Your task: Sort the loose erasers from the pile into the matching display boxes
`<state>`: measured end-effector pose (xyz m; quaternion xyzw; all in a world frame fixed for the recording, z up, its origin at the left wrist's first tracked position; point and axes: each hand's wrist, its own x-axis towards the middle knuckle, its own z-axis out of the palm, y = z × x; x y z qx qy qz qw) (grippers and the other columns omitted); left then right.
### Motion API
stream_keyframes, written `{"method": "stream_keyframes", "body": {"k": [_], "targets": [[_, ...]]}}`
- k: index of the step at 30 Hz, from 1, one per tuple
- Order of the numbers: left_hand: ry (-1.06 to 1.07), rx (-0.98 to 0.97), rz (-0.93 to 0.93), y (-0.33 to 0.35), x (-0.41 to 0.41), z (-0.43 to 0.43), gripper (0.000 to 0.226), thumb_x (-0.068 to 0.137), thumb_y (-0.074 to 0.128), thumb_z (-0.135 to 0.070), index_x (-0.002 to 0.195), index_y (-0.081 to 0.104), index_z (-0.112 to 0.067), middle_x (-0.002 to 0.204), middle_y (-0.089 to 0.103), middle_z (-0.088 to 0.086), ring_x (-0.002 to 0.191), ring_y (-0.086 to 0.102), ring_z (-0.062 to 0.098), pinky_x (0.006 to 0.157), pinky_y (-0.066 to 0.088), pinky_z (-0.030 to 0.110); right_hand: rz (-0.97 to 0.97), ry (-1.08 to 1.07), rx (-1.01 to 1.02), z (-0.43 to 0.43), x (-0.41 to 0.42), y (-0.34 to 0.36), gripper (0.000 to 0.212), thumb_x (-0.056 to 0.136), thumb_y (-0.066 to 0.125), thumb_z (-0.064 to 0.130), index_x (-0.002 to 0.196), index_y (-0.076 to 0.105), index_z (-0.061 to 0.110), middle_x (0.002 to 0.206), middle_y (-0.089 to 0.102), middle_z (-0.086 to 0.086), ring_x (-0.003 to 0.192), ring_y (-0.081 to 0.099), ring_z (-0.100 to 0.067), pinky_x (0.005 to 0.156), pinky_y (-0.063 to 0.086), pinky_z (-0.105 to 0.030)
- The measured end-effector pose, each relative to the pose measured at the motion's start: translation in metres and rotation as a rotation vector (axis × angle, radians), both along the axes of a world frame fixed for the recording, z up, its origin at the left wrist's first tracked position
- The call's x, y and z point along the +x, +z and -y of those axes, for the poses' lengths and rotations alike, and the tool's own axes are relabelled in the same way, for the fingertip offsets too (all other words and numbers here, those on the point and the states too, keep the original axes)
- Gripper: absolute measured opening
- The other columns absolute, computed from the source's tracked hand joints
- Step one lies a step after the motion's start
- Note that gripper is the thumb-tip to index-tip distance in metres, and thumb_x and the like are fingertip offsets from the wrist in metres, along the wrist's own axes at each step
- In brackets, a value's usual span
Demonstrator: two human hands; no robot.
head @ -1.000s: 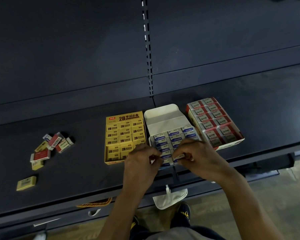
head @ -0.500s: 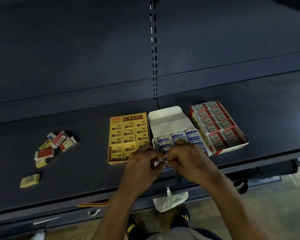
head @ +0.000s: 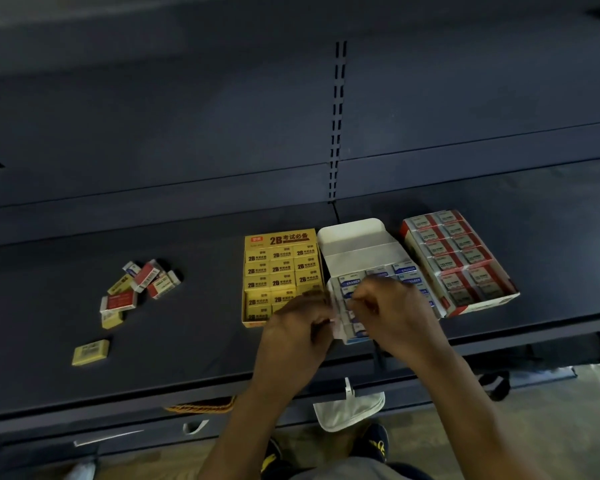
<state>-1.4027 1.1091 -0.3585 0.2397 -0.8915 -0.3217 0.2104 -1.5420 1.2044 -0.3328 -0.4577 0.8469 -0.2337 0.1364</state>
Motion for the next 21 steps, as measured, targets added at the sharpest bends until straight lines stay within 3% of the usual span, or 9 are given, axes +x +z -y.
{"method": "stream_keyframes", "body": {"k": [4,6,9,13,16,21], "targets": [[0.116,-0.073,0.035,-0.003,0.03,0.02,0.014,0.079,0.065,-0.024,0.092,0.07,-0.022,0.094,0.068,-0.005,0.078,0.066,0.009,0.065,0.057,0.03,-0.028,-0.026,-0.102,0.018,0.016,0.002,0.01,0.087,0.06,0.026,0.084,0.067,0.02,0.079,0.067,0.009,0.069,0.063,-0.007,0.058,0.049,-0.022],[0.154,-0.11,0.055,-0.001,0.045,0.031,0.016,0.078,0.072,-0.018,0.094,0.07,-0.02,0.095,0.069,-0.002,0.077,0.067,0.012,0.064,0.057,0.025,-0.028,0.012,-0.109,0.03,0.032,0.0,0.007,0.087,0.061,0.023,0.084,0.066,0.02,0.081,0.066,0.007,0.07,0.062,-0.007,0.057,0.045,-0.018],[0.205,-0.146,0.113,-0.001,0.066,0.046,0.024,0.073,0.078,-0.014,0.096,0.071,-0.021,0.091,0.069,-0.002,0.079,0.064,0.016,0.064,0.048,0.019,-0.01,0.094,-0.151,0.049,0.063,-0.003,0.004,0.085,0.063,0.022,0.086,0.065,0.019,0.084,0.068,0.003,0.072,0.064,-0.011,0.058,0.049,-0.023],[0.282,-0.179,0.164,-0.006,0.096,0.064,0.028,0.072,0.078,-0.015,0.099,0.07,-0.019,0.097,0.067,0.002,0.09,0.063,0.024,0.07,0.05,0.027,-0.035,0.183,-0.14,0.073,0.1,-0.008,0.006,0.085,0.065,0.026,0.088,0.067,0.021,0.084,0.066,0.007,0.072,0.057,-0.004,0.051,0.037,-0.014],[0.354,-0.188,0.205,-0.011,0.121,0.078,0.031,0.071,0.079,-0.016,0.101,0.07,-0.017,0.099,0.066,0.006,0.093,0.062,0.029,0.071,0.052,0.033,0.024,0.237,-0.114,0.094,0.123,-0.015,0.007,0.087,0.061,0.027,0.09,0.066,0.022,0.083,0.066,0.007,0.074,0.062,-0.012,0.06,0.048,-0.026],[0.471,-0.191,0.276,-0.018,0.163,0.107,0.037,0.068,0.08,-0.015,0.104,0.069,-0.017,0.105,0.065,0.01,0.097,0.059,0.035,0.069,0.051,0.036,0.003,0.299,-0.112,0.131,0.155,-0.029,0.009,0.087,0.06,0.024,0.093,0.066,0.019,0.091,0.063,0.004,0.084,0.06,-0.014,0.065,0.045,-0.026]]}}
